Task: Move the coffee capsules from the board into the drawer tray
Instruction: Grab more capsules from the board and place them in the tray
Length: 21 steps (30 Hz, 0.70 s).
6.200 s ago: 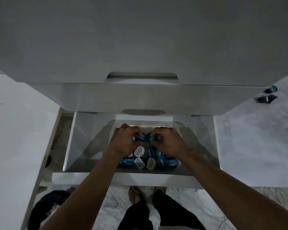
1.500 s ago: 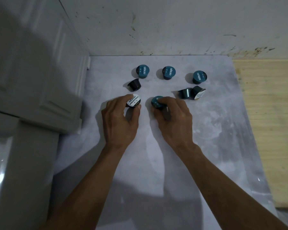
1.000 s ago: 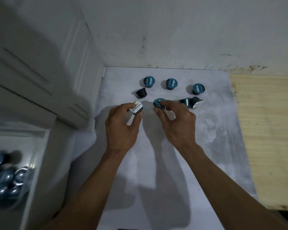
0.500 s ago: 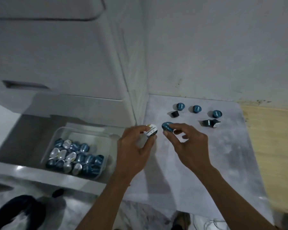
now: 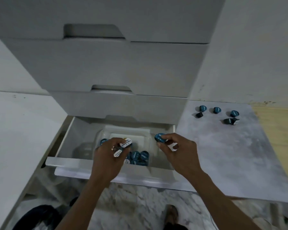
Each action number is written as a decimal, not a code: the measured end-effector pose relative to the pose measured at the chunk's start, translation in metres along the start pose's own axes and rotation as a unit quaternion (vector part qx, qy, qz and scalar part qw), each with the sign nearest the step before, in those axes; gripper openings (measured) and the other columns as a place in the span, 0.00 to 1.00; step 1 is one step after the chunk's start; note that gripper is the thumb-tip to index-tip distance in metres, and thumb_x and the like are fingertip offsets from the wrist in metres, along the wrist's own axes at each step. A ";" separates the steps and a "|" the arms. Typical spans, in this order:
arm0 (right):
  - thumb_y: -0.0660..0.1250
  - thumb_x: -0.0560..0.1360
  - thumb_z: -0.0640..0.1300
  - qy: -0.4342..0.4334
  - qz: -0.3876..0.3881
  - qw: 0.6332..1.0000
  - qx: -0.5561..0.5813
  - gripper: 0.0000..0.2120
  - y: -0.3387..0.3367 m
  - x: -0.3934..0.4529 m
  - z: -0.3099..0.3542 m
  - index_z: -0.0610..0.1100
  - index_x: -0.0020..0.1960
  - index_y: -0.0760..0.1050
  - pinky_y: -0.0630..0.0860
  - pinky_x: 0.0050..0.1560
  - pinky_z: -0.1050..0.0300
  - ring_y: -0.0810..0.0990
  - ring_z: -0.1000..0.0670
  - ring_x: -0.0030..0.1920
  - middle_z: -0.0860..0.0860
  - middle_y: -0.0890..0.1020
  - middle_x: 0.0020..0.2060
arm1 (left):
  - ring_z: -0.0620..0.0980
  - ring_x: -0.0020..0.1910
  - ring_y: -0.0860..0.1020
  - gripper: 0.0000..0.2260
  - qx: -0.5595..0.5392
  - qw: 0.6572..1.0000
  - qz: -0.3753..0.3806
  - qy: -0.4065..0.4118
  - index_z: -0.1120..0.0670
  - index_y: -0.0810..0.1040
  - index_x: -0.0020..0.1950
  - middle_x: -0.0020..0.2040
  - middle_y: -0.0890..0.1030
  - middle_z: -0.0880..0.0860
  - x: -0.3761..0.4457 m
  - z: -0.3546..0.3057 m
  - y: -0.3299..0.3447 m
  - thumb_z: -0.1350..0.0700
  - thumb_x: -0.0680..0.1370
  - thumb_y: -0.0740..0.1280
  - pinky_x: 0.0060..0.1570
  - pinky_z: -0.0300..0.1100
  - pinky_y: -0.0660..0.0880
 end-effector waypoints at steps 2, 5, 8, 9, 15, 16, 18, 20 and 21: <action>0.77 0.69 0.46 -0.005 0.007 1.000 -0.008 0.10 0.017 0.003 0.007 0.47 0.49 0.83 0.74 0.38 0.72 0.81 0.58 0.39 0.56 0.85 0.42 | 0.37 0.41 0.80 0.09 0.010 1.000 0.014 -0.001 0.42 0.79 0.46 0.41 0.81 0.38 0.012 0.011 -0.003 0.54 0.72 0.75 0.41 0.32 0.75; 0.78 0.68 0.43 -0.004 0.019 1.000 -0.013 0.08 0.040 0.015 0.008 0.46 0.47 0.83 0.72 0.37 0.75 0.80 0.56 0.37 0.57 0.84 0.40 | 0.39 0.39 0.80 0.08 0.021 0.999 0.026 -0.003 0.46 0.80 0.46 0.41 0.81 0.39 0.030 0.026 0.002 0.54 0.71 0.76 0.39 0.31 0.73; 0.78 0.69 0.44 0.011 0.047 0.998 -0.032 0.08 0.062 0.024 -0.004 0.46 0.47 0.83 0.73 0.38 0.73 0.78 0.57 0.36 0.58 0.83 0.40 | 0.41 0.36 0.80 0.07 0.028 0.998 0.053 -0.012 0.47 0.80 0.46 0.41 0.81 0.40 0.042 0.045 0.015 0.54 0.71 0.76 0.37 0.34 0.74; 0.77 0.69 0.44 0.020 0.055 0.998 -0.034 0.08 0.068 0.024 -0.010 0.47 0.47 0.82 0.74 0.38 0.69 0.78 0.58 0.35 0.57 0.83 0.41 | 0.41 0.37 0.80 0.07 0.032 0.997 0.065 -0.015 0.46 0.80 0.46 0.41 0.82 0.41 0.045 0.050 0.019 0.53 0.71 0.76 0.37 0.36 0.75; 0.74 0.72 0.47 0.039 0.119 0.986 -0.113 0.09 0.099 0.037 -0.035 0.48 0.52 0.81 0.74 0.38 0.64 0.78 0.54 0.39 0.52 0.84 0.48 | 0.44 0.41 0.78 0.06 0.057 0.993 0.104 -0.007 0.52 0.82 0.47 0.42 0.80 0.45 0.070 0.062 0.047 0.56 0.72 0.75 0.44 0.37 0.75; 0.73 0.72 0.47 0.043 0.135 0.982 -0.126 0.09 0.104 0.039 -0.039 0.48 0.52 0.81 0.76 0.40 0.60 0.79 0.53 0.42 0.52 0.84 0.49 | 0.44 0.42 0.77 0.07 0.064 0.991 0.115 -0.005 0.52 0.82 0.48 0.43 0.81 0.46 0.073 0.065 0.053 0.56 0.72 0.75 0.44 0.37 0.75; 0.71 0.73 0.47 0.048 0.163 0.974 -0.149 0.09 0.114 0.041 -0.045 0.48 0.53 0.80 0.79 0.42 0.55 0.80 0.50 0.45 0.50 0.83 0.50 | 0.46 0.44 0.78 0.06 0.068 0.988 0.138 0.008 0.52 0.82 0.48 0.44 0.82 0.46 0.080 0.069 0.065 0.56 0.72 0.75 0.46 0.42 0.76; 0.70 0.73 0.46 0.047 0.183 0.967 -0.170 0.09 0.124 0.045 -0.051 0.47 0.53 0.79 0.78 0.43 0.53 0.79 0.48 0.47 0.49 0.82 0.50 | 0.47 0.47 0.78 0.06 0.072 0.984 0.166 0.010 0.51 0.82 0.48 0.44 0.81 0.44 0.088 0.073 0.077 0.57 0.72 0.74 0.46 0.39 0.73; 0.70 0.73 0.45 0.046 0.191 0.964 -0.178 0.09 0.128 0.046 -0.052 0.47 0.53 0.79 0.78 0.44 0.52 0.79 0.48 0.49 0.48 0.82 0.50 | 0.48 0.48 0.78 0.07 0.074 0.981 0.180 0.000 0.52 0.81 0.48 0.43 0.79 0.43 0.092 0.076 0.082 0.58 0.72 0.74 0.47 0.39 0.72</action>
Point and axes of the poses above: each hand's wrist, its own x-axis towards the middle knuckle, its own y-axis out of the palm, z = x × y, the point moved 7 cm from there along x, towards the middle knuckle
